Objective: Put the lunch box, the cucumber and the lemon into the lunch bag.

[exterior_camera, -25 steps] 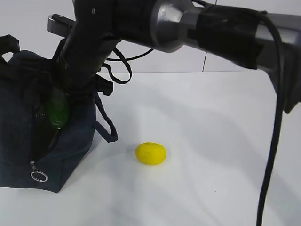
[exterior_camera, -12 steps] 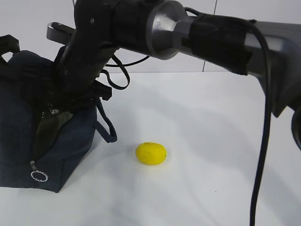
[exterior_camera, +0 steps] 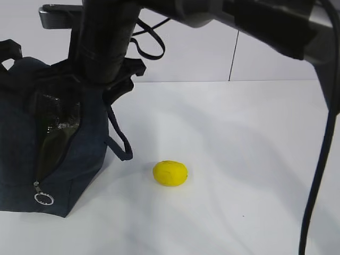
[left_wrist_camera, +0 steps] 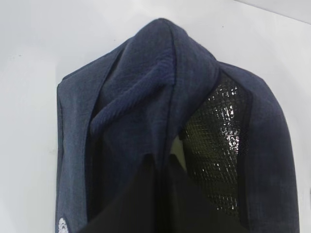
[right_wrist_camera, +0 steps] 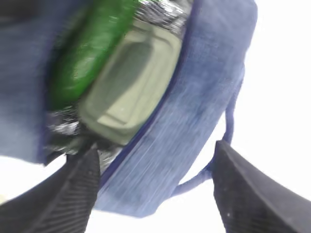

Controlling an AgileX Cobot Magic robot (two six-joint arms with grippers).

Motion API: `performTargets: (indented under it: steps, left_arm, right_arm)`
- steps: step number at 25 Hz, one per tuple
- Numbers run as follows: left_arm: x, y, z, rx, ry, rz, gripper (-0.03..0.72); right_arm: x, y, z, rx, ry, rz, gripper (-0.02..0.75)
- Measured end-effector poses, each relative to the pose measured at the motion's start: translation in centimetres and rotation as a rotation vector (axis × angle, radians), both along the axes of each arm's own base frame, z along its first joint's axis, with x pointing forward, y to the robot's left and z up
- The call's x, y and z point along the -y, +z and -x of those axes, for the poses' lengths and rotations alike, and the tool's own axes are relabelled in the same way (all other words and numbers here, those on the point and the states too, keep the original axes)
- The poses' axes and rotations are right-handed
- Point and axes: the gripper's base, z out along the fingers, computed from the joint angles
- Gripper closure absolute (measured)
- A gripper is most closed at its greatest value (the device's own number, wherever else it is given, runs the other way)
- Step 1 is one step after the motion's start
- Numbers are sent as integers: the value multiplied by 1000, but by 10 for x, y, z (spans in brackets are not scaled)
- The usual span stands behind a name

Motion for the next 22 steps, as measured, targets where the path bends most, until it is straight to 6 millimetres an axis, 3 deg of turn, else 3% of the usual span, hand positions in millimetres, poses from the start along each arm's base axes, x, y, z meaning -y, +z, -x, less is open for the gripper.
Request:
performTargets:
  steps: [11, 22]
  left_arm:
    - [0, 0, 0, -1, -1, -2, 695]
    - [0, 0, 0, -3, -2, -5, 695]
  right_arm:
    - [14, 32, 14, 71, 94, 11, 194]
    - [69, 35, 58, 48, 115, 193, 194]
